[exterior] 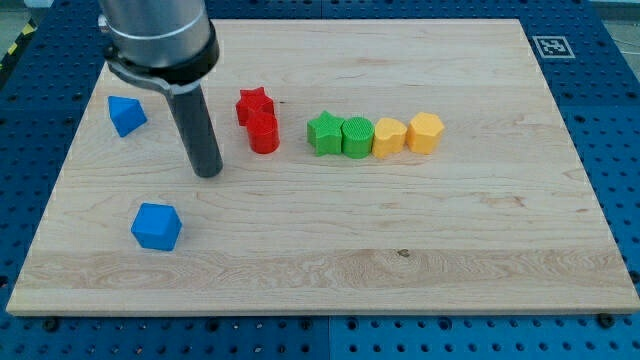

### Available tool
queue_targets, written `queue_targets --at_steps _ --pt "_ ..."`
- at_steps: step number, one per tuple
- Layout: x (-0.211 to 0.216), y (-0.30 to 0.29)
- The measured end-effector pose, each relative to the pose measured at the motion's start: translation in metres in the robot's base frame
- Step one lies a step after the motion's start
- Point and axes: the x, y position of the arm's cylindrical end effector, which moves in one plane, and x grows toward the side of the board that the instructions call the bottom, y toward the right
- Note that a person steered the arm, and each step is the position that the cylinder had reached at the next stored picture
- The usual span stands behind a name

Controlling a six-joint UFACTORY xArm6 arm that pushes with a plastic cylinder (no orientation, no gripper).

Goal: Touch the blue cube

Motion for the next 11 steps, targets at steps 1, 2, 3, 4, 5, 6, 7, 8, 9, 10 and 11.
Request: queue_targets --at_steps 1,2,3,4,5,6,7,8,9,10,11 --pt "0.003 0.002" --pt "0.004 0.003" --pt "0.023 0.018" --pt "0.033 0.024" --pt "0.054 0.031" --pt "0.079 0.033" --pt "0.095 0.021" --pt "0.098 -0.025" --pt "0.100 -0.053" --pt "0.084 -0.052" --pt "0.066 -0.062"
